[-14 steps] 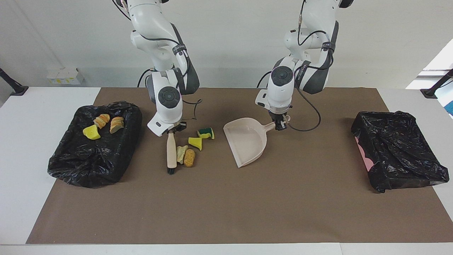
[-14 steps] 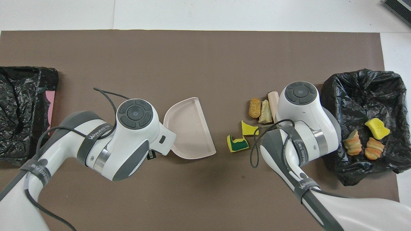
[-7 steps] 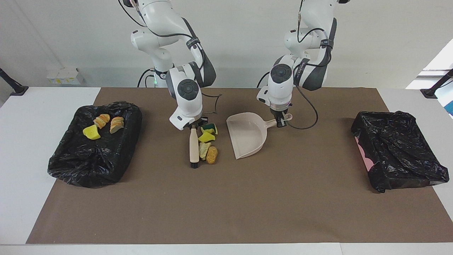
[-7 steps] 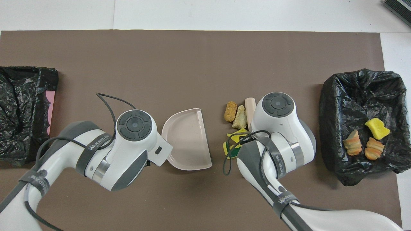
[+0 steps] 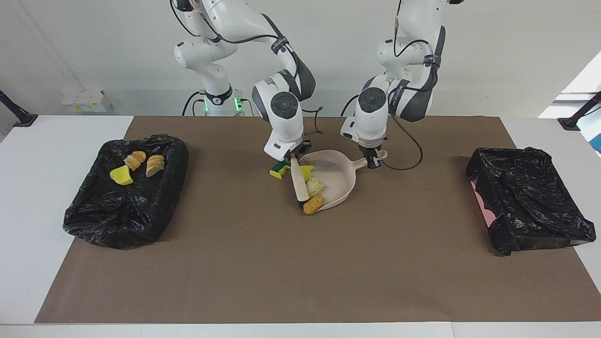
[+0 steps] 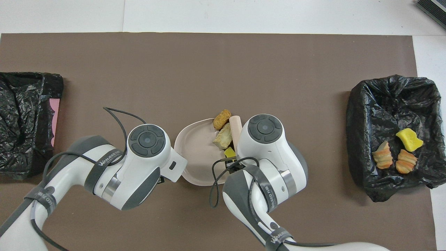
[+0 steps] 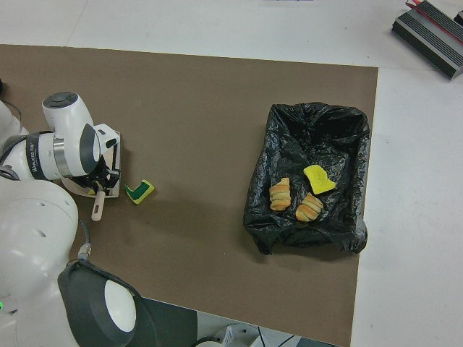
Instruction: Sweep and dump trash in bin
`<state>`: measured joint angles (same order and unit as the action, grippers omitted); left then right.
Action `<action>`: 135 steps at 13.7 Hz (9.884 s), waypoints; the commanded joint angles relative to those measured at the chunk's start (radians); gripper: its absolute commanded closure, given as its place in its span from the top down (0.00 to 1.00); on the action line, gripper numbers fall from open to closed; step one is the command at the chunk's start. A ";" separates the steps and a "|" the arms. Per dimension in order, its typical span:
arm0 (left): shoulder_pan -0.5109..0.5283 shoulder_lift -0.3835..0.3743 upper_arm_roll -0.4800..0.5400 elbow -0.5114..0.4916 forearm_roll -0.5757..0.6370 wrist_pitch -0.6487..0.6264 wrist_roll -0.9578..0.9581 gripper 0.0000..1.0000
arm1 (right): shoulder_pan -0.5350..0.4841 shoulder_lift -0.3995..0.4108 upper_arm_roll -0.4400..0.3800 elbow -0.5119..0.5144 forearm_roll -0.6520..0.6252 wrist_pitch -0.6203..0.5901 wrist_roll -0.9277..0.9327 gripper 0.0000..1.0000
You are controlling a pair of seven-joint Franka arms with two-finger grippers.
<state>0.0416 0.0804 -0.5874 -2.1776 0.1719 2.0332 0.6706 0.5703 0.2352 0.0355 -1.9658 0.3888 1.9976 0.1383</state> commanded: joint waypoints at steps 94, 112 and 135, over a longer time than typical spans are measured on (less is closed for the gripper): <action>-0.115 -0.077 0.890 0.346 0.194 -0.297 0.395 0.00 | -0.648 -0.226 -0.003 0.363 -0.348 -0.407 -0.140 1.00; -0.134 0.260 0.222 0.484 -0.097 -0.018 -1.015 0.00 | -0.636 -0.315 0.004 0.223 -0.360 -0.304 -0.103 1.00; -0.164 0.139 0.271 0.403 -0.092 -0.065 -1.024 1.00 | -0.586 -0.191 0.010 0.460 -0.407 -0.520 -0.105 1.00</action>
<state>-0.1234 0.3184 -0.3731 -1.7446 0.0707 2.0338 -0.4469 -0.0389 -0.0416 0.0376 -1.6422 0.0147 1.5717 0.0221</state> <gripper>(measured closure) 0.000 0.000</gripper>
